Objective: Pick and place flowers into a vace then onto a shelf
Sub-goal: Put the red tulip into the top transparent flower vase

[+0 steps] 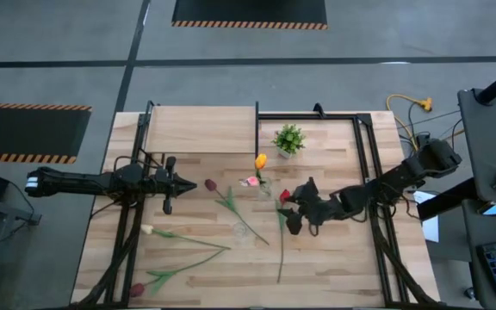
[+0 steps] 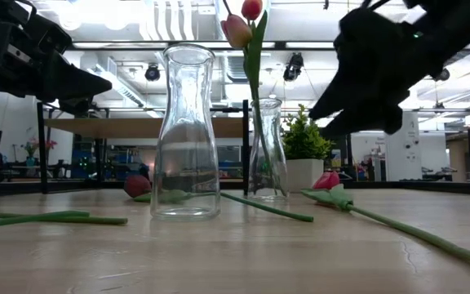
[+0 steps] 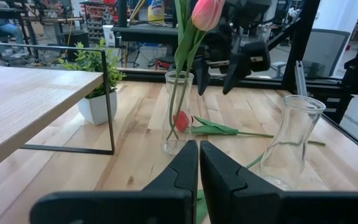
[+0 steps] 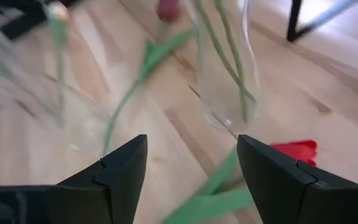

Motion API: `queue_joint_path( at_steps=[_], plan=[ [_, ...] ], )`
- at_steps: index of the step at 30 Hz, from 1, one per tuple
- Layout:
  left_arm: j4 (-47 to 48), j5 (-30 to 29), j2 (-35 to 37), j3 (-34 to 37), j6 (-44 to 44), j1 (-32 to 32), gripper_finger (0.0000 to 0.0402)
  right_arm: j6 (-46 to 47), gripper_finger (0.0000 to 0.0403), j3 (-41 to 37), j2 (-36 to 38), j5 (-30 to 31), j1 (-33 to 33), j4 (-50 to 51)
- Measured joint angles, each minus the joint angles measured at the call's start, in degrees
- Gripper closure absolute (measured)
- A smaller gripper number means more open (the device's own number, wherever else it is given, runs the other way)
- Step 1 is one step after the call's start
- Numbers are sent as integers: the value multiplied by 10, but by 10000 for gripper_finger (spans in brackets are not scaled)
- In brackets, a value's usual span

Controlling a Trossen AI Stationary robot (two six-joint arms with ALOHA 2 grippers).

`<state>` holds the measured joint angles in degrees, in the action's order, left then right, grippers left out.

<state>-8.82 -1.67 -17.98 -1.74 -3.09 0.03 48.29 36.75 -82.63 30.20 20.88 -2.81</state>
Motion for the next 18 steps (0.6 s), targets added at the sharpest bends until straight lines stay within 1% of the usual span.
queue_joint_path(
  at_steps=[4, 7, 11, 18],
  plan=[
    [0, 0, 0, 0, 0, 0, 402, 29, 163, 47, -28, 0, 1, 90],
    [0, 0, 0, 0, 0, 0, 402, 53, 163, 72, -48, -2, 3, 128],
    [0, 0, 0, 0, 0, 0, 402, 79, 163, 89, -70, -6, 5, 147],
    [0, 0, 0, 0, 0, 0, 402, 124, 163, 95, -84, -21, 16, 150]
  ],
)
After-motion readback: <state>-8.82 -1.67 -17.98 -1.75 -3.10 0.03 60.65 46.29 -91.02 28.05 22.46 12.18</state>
